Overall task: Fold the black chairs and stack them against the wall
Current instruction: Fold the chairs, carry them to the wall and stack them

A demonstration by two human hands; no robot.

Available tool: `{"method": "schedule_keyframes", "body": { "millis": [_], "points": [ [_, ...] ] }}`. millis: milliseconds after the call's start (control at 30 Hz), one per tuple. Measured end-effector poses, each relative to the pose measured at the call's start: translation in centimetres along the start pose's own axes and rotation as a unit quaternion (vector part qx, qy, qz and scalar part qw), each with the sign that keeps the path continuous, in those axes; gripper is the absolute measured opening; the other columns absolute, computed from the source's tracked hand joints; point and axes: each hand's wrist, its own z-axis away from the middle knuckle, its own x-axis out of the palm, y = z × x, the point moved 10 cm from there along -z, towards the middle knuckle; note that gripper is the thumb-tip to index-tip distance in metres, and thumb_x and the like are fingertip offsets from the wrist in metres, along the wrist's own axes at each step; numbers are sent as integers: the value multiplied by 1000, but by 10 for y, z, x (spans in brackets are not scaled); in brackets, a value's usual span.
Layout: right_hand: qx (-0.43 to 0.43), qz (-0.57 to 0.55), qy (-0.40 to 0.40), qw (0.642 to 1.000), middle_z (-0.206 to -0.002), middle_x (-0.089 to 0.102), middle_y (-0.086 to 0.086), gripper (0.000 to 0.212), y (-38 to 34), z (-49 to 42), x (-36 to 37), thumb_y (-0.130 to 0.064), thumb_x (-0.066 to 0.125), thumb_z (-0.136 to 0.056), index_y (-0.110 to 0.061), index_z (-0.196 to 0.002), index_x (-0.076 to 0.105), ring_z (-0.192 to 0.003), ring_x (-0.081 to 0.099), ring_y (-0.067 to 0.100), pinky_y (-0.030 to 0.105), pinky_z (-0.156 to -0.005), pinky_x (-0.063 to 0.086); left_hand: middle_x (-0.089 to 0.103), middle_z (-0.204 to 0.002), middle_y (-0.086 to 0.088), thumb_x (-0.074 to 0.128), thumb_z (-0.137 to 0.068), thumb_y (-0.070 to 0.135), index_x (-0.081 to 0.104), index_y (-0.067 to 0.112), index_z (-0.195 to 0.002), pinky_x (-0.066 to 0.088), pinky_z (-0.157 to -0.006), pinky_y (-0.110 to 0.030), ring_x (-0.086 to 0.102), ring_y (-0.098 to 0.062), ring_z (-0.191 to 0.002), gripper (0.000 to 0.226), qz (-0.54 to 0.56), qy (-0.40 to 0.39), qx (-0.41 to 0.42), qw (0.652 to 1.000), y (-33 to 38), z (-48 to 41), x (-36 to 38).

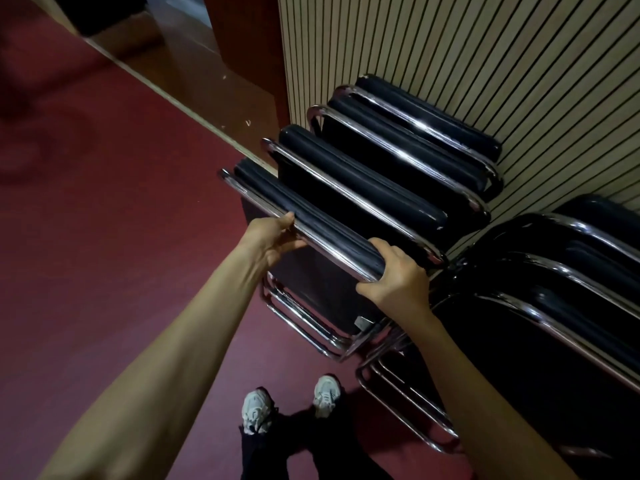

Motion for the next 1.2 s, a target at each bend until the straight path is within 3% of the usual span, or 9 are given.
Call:
{"method": "schedule_keyframes", "body": {
  "millis": [100, 300, 433, 533, 667, 867, 967, 1067, 1200],
  "points": [
    [-7, -54, -3, 999, -115, 55, 2, 77, 7, -15, 0, -27, 77, -64, -25, -135, 46, -103, 54, 24, 40, -86, 51, 59, -42, 3, 49, -98, 4, 56, 6, -78, 56, -50, -29, 61, -12, -45, 21, -2, -23, -1, 1000, 9, -8, 13],
    [-56, -27, 120, 991, -120, 59, 12, 72, 16, -22, -20, -14, 80, -63, -6, -129, 54, -113, 53, 28, 39, -93, 48, 56, -68, -6, 55, -96, 5, 57, 4, -77, 58, -54, -31, 54, -17, -65, 19, -17, -47, -15, 999, 13, -14, 35],
    [-112, 22, 185, 976, -111, 64, 15, 64, 9, -16, -22, -21, 74, -62, -1, -121, 60, -104, 56, 27, 31, -96, 38, 56, -73, -5, 55, -96, 9, 58, 7, -80, 58, -60, -32, 55, -17, -67, 17, -10, -56, -16, 998, 8, -11, 34],
    [-90, 4, 130, 987, -121, 60, 14, 75, 9, -17, -16, -34, 84, -66, -5, -128, 55, -112, 56, 31, 42, -96, 45, 56, -73, -4, 56, -97, 11, 57, 8, -81, 56, -68, -34, 55, -16, -67, 16, -11, -45, -14, 999, 3, -9, 31],
    [-80, 20, 44, 996, -135, 51, 10, 94, 4, -11, -6, -51, 80, -66, -10, -140, 41, -126, 44, 28, 44, -100, 40, 53, -73, -4, 55, -96, 6, 57, 8, -80, 56, -63, -27, 55, -13, -65, 16, -15, -23, -4, 1000, 4, -2, 21],
    [-22, 94, -61, 993, -155, 21, 13, 99, 0, -5, -2, -49, 69, -80, -15, -152, 11, -142, 19, 30, 48, -112, 23, 57, -90, -5, 51, -97, 5, 57, 9, -95, 52, -72, -29, 58, -17, -89, 8, 25, -70, 5, 997, 2, 38, -3],
    [-2, 160, -83, 984, -158, 11, 13, 91, -36, 4, -1, -46, 63, -86, -17, -152, 8, -146, 7, 30, 50, -116, 14, 59, -94, -5, 50, -97, 6, 53, 9, -111, 52, -75, -30, 58, -16, -86, 14, 48, -53, 39, 997, 3, 73, -49],
    [-100, 129, -68, 984, -154, 25, 13, 75, -123, 30, 18, -40, 62, -89, -11, -148, 26, -142, 20, 29, 46, -115, 21, 62, -93, -4, 52, -97, 7, 58, 9, -110, 48, -75, -27, 58, -14, -81, 15, 42, -25, 86, 995, -5, 121, -124],
    [-265, 114, -118, 950, -151, 32, 12, 72, -260, 115, 101, -38, 64, -88, -12, -147, 31, -141, 24, 29, 42, -115, 23, 59, -128, -6, 59, -95, 13, 52, 9, -135, 42, -101, -31, 55, -15, -113, 41, -42, 105, 136, 984, -52, 202, -288]
  ]
}}
